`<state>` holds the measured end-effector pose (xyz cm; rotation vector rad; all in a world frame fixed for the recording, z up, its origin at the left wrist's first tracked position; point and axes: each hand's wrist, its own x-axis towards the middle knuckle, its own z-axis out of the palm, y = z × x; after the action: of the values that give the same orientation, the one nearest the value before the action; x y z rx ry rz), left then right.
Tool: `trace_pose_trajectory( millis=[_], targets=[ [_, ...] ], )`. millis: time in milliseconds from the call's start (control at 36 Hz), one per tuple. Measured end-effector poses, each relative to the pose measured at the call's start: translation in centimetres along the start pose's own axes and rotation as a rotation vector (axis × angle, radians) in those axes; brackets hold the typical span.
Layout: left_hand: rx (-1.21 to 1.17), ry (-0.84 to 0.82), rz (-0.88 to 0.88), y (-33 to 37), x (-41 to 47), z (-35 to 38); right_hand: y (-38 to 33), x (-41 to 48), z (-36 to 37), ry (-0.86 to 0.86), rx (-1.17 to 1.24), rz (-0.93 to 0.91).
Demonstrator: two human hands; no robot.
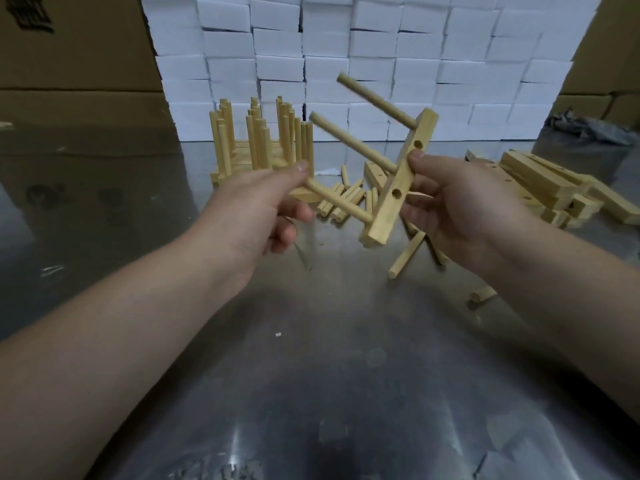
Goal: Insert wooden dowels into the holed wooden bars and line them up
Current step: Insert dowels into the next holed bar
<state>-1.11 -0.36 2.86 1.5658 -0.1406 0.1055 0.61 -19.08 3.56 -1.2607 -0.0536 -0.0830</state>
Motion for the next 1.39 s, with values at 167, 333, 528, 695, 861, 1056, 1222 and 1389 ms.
trace_pose_trajectory(
  millis=[167, 333, 528, 695, 861, 1056, 1222, 1389],
  targets=[
    [0.280, 0.021, 0.127, -1.0, -0.1, 0.5, 0.1, -0.1, 0.2, -0.069, 0.102, 0.022],
    [0.395, 0.064, 0.094, -1.6, 0.5, 0.2, 0.6, -0.3, 0.6, -0.103, 0.090, 0.066],
    [0.483, 0.090, 0.092, -1.5, 1.0, -0.3, 0.8, -0.6, 0.6, -0.138, 0.006, 0.055],
    [0.582, 0.167, 0.091, -0.5, 1.9, -1.7, 0.9, -0.8, 0.6, -0.080, -0.099, 0.062],
    [0.777, 0.190, 0.089, 1.0, 3.5, -6.6, 0.9, -0.9, 0.6, -0.082, -0.153, 0.049],
    [0.861, 0.254, -0.040, -1.6, 4.1, -11.2, 1.2, -1.0, 0.8, -0.104, -0.201, 0.052],
    [0.925, 0.219, -0.102, -3.0, 4.9, -11.7, 1.1, -0.9, 0.9, -0.120, -0.223, 0.049],
    [0.994, 0.160, -0.074, -3.0, 7.0, -9.8, 1.1, -0.8, 0.8, -0.122, -0.232, 0.031]
  ],
)
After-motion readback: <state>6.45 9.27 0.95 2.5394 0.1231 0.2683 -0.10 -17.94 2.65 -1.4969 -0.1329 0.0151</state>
